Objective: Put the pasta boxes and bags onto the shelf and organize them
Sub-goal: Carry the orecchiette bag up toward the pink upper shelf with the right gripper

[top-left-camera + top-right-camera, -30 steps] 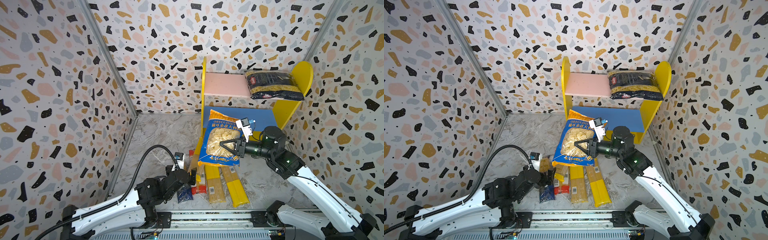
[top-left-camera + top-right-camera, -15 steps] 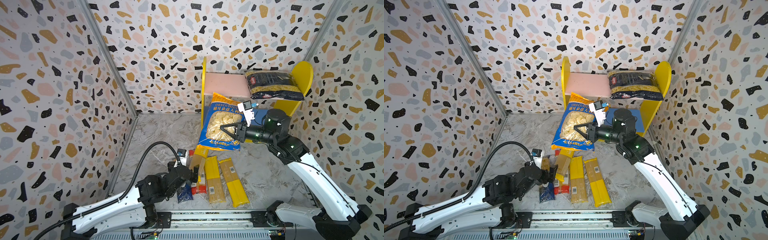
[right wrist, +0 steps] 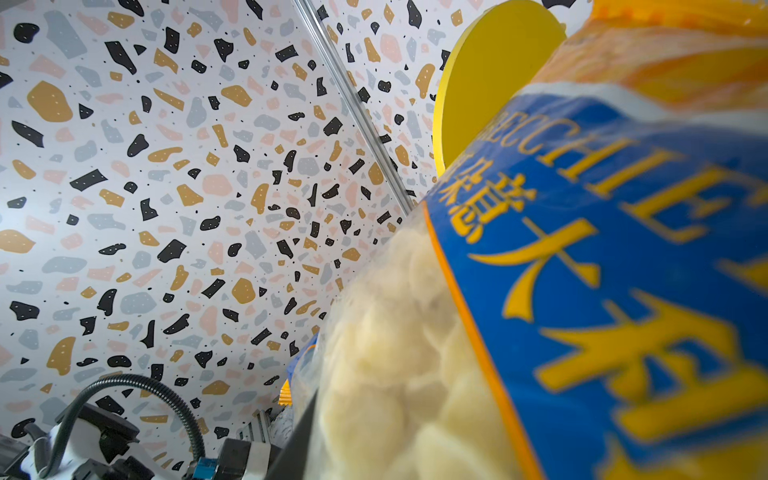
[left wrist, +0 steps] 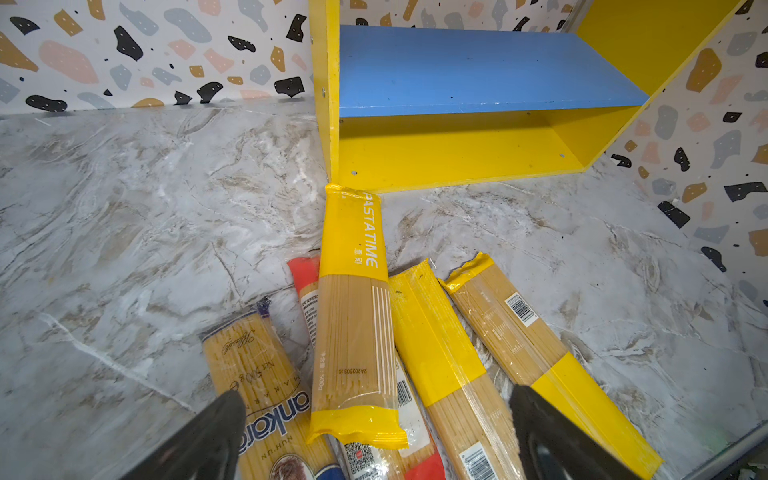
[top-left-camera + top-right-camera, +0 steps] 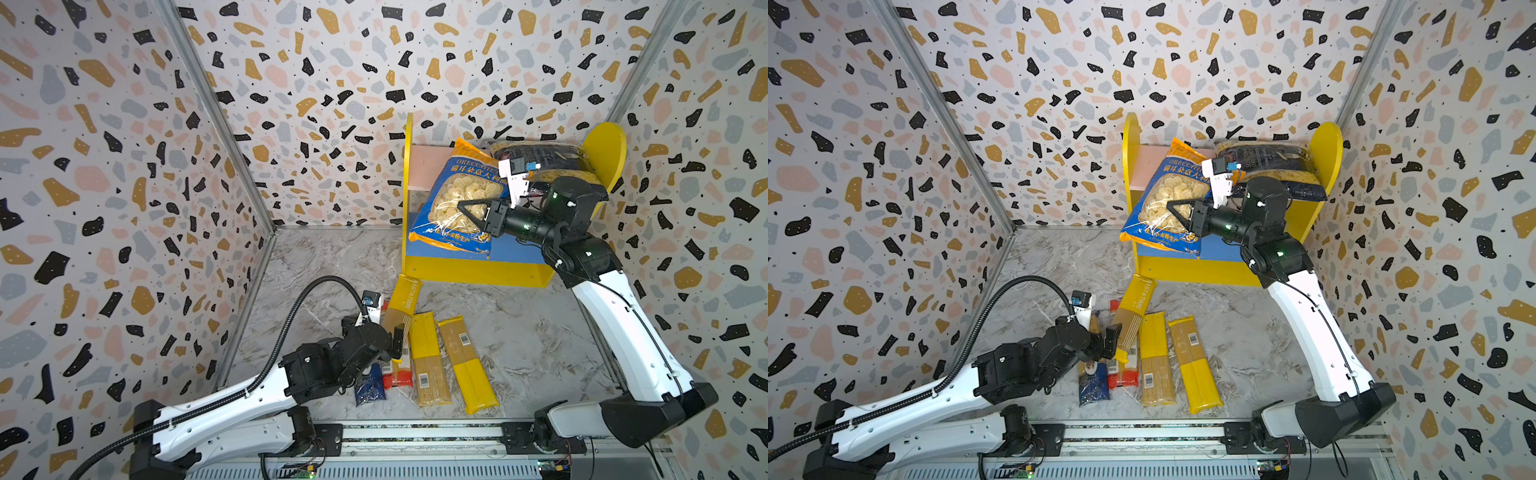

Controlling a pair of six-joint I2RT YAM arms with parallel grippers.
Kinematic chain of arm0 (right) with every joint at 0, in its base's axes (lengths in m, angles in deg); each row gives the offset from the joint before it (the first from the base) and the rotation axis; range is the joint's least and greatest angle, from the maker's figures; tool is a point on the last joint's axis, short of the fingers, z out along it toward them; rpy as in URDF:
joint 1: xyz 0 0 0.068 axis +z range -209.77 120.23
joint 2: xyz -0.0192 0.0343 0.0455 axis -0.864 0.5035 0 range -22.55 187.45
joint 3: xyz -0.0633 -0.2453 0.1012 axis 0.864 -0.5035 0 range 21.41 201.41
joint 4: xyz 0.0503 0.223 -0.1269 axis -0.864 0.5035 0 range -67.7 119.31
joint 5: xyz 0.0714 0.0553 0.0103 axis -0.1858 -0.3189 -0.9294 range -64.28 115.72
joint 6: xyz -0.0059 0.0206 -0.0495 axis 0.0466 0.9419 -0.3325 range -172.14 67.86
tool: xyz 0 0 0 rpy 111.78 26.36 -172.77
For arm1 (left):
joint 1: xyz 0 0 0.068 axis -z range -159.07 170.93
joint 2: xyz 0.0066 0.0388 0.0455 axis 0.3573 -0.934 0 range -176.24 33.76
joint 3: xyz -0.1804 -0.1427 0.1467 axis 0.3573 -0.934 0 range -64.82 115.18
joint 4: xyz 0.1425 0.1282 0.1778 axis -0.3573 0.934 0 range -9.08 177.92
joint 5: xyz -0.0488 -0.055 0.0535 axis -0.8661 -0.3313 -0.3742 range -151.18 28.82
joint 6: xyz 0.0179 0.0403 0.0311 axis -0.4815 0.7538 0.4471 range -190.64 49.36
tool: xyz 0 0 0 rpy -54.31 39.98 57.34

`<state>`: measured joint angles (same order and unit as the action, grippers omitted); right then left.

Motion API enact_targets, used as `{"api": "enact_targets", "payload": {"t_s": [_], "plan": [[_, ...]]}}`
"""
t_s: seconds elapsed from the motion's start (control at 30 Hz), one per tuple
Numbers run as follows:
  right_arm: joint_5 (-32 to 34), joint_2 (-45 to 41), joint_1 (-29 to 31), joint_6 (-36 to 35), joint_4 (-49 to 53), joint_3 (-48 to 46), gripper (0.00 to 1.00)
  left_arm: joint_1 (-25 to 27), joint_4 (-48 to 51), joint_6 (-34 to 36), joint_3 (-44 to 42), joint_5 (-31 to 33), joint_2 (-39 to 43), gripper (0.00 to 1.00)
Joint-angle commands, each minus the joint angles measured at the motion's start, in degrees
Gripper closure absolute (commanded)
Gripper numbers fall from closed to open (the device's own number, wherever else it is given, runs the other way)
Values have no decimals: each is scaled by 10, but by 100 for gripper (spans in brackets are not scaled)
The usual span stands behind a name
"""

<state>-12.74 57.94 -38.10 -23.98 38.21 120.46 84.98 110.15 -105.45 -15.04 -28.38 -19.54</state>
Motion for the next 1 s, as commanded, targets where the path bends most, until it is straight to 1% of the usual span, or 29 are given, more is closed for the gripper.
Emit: {"api": "enact_targets", "payload": {"t_s": [0.0,0.23,0.4,0.5,0.7,0.97], "plan": [[-24,12,-8,-12,-94,78,75,-4,-24,19,25,-11,-14,0],[-43,72,-52,1,-98,176,74,-15,-31,29,34,-22,-29,0],[-66,156,-76,28,-88,290,74,-29,-39,33,34,-35,-38,0],[-75,199,-84,47,-99,336,74,-36,-44,35,33,-41,-42,0],[-87,272,-93,73,-118,405,73,-57,-46,43,28,-54,-47,0],[-93,334,-112,112,-157,458,72,-83,-51,49,16,-70,-45,0]]}}
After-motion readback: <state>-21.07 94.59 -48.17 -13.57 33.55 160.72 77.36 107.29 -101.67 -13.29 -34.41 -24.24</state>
